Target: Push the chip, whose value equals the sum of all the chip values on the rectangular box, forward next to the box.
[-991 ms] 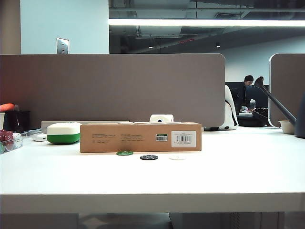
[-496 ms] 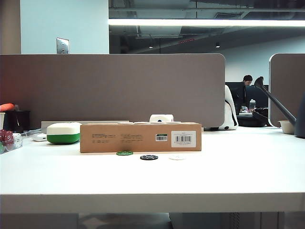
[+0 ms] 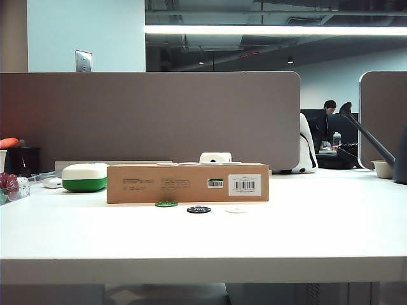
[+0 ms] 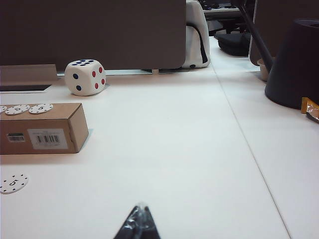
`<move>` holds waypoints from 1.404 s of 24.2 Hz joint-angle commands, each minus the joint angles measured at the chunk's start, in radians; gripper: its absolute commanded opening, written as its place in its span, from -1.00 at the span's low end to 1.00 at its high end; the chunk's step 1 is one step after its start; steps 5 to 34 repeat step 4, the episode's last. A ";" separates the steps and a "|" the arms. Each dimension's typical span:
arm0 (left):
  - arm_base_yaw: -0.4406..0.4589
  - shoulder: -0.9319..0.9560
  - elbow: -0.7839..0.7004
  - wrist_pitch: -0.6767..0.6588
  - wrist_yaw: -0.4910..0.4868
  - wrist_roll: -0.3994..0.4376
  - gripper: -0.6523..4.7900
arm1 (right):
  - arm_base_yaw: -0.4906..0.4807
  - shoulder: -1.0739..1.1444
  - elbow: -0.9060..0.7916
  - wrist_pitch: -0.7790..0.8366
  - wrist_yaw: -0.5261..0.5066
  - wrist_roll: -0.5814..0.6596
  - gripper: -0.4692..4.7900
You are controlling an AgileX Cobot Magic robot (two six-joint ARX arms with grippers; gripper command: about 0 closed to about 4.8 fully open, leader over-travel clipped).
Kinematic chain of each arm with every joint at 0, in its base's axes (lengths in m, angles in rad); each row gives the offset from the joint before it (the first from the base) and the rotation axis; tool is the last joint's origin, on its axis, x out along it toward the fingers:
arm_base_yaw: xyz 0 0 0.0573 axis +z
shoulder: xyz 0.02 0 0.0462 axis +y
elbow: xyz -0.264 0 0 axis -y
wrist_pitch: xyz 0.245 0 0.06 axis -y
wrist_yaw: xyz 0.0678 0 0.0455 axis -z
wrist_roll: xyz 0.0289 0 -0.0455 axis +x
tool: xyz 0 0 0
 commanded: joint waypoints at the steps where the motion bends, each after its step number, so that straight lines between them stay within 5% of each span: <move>1: -0.001 0.000 0.004 0.012 0.001 0.000 -0.78 | -0.001 -0.001 -0.005 0.013 -0.003 -0.003 -0.84; 34: -0.001 0.000 0.004 0.012 0.001 0.000 -0.78 | -0.001 -0.001 -0.005 0.013 -0.003 -0.003 -0.84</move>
